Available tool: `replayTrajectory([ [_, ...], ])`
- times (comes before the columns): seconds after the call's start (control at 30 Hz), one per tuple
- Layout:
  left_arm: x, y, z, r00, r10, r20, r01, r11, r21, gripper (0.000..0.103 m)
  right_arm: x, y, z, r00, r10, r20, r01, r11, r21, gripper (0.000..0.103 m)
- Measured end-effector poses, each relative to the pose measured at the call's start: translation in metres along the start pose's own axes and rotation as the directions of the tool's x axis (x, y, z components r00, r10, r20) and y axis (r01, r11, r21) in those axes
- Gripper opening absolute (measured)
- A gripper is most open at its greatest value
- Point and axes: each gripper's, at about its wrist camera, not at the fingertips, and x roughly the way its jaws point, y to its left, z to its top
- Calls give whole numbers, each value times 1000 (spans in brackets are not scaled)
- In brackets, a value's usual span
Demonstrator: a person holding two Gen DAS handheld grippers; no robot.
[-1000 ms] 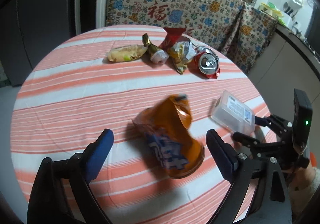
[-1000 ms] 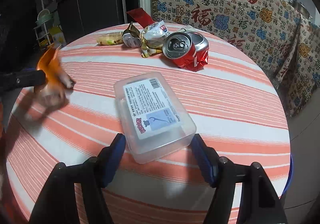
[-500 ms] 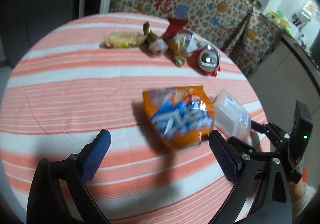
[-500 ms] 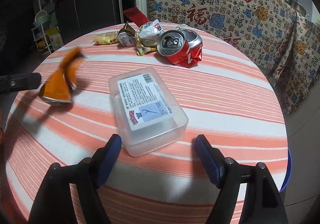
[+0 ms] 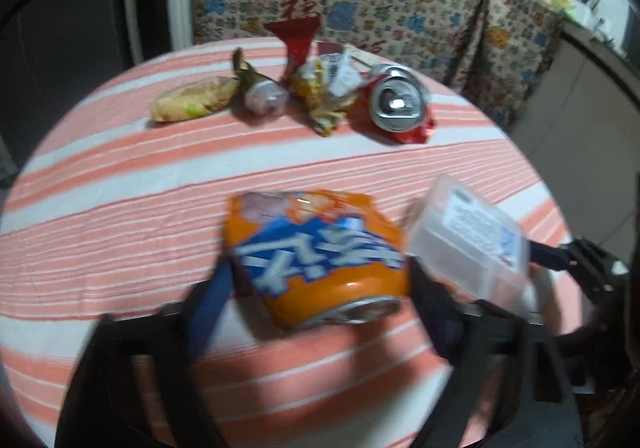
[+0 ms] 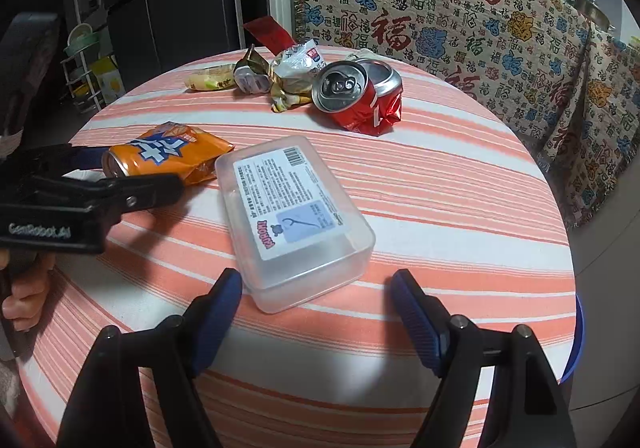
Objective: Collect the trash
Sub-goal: 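Grasp the orange crushed can with the left tool while the right tool grasps the clear plastic box, then carry the orange can and clear box over the blue wastebasket with both tools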
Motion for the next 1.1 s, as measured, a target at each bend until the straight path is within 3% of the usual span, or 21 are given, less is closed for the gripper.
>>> replayTrajectory([
  [0.17,-9,-5,-12,1000,-1,6,1,999,51,75,-1,-6,3,999,15,-35,-15,1000,-15,79],
  [0.43,-15,3,-17,1000,-5,5,5,1000,16,75,1,-3,29,996,75,-45,-80,989,-124,80],
  [0.5,-16,2,-17,1000,-1,8,1,1000,18,75,7,0,33,995,82,-62,-90,987,-134,68],
  [0.67,-24,-4,-17,1000,-12,29,12,1000,15,75,-6,-6,29,998,67,-21,-68,995,-79,68],
  [0.83,-30,-18,-12,998,-36,42,35,999,19,75,-29,-35,18,997,61,37,-63,997,50,68],
  [1.1,-34,-70,7,994,-96,48,93,994,51,75,-64,-90,10,996,19,90,-33,988,148,68],
])
